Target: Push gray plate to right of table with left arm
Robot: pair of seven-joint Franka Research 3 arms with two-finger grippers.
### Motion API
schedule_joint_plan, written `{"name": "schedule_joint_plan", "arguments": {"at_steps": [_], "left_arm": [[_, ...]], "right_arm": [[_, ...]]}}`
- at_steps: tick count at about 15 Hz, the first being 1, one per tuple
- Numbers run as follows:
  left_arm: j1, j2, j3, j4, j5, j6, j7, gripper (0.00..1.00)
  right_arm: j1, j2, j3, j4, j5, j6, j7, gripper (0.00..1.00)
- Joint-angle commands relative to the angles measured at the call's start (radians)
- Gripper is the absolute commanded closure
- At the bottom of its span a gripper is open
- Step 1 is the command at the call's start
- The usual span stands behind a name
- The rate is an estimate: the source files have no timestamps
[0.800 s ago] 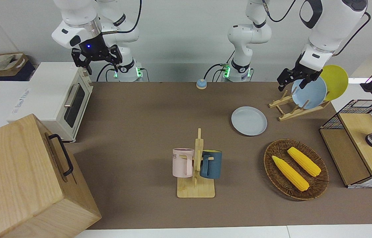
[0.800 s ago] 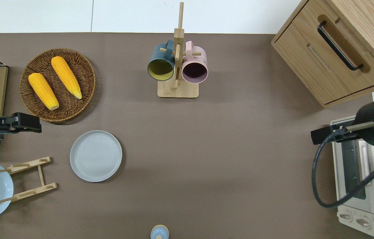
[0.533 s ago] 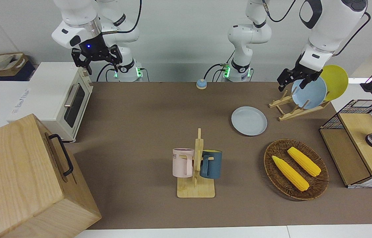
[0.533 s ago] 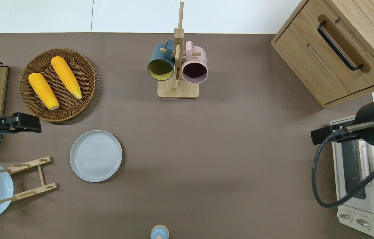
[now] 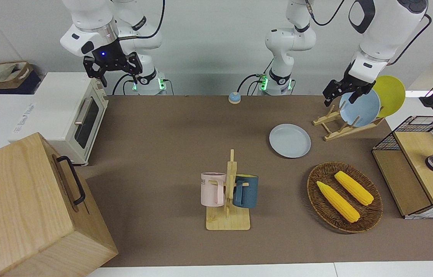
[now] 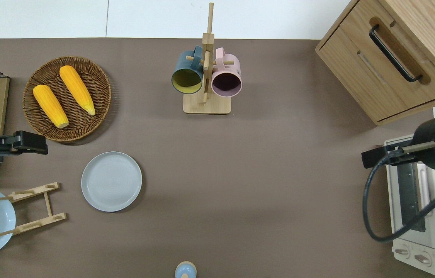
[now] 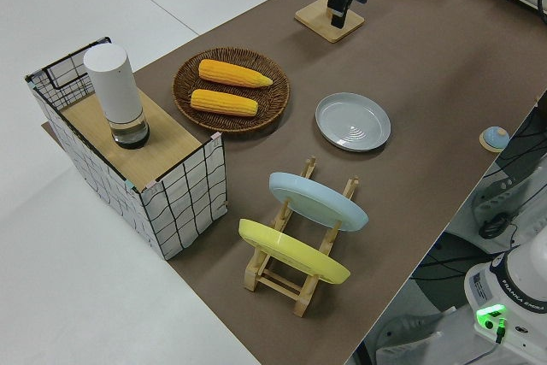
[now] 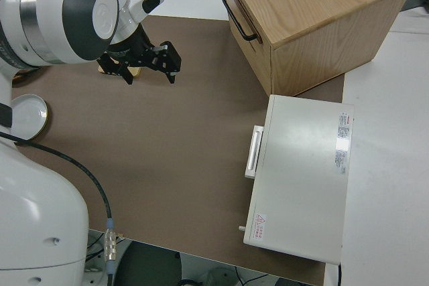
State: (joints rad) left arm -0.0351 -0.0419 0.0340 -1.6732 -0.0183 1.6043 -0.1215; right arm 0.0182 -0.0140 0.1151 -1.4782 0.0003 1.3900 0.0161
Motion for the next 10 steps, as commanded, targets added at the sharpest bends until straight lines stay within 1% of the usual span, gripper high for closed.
{"name": "schedule_joint_plan", "arguments": {"at_steps": [1, 5, 8, 10], "left_arm": [[-0.008, 0.005, 0.006, 0.013, 0.017, 0.000, 0.008, 0.00], [-0.006, 0.005, 0.014, -0.003, 0.018, 0.005, 0.019, 0.00], [0.001, -0.009, 0.017, -0.078, 0.046, 0.063, 0.032, 0.00], [0.001, -0.026, 0.026, -0.129, 0.046, 0.106, 0.034, 0.00]], "right_arm": [[-0.020, -0.003, 0.015, 0.009, 0.006, -0.016, 0.013, 0.017], [-0.020, -0.003, 0.017, 0.009, 0.006, -0.016, 0.013, 0.017], [-0.020, -0.003, 0.015, 0.009, 0.006, -0.016, 0.013, 0.017], [-0.020, -0.003, 0.015, 0.009, 0.006, -0.016, 0.013, 0.017]]}}
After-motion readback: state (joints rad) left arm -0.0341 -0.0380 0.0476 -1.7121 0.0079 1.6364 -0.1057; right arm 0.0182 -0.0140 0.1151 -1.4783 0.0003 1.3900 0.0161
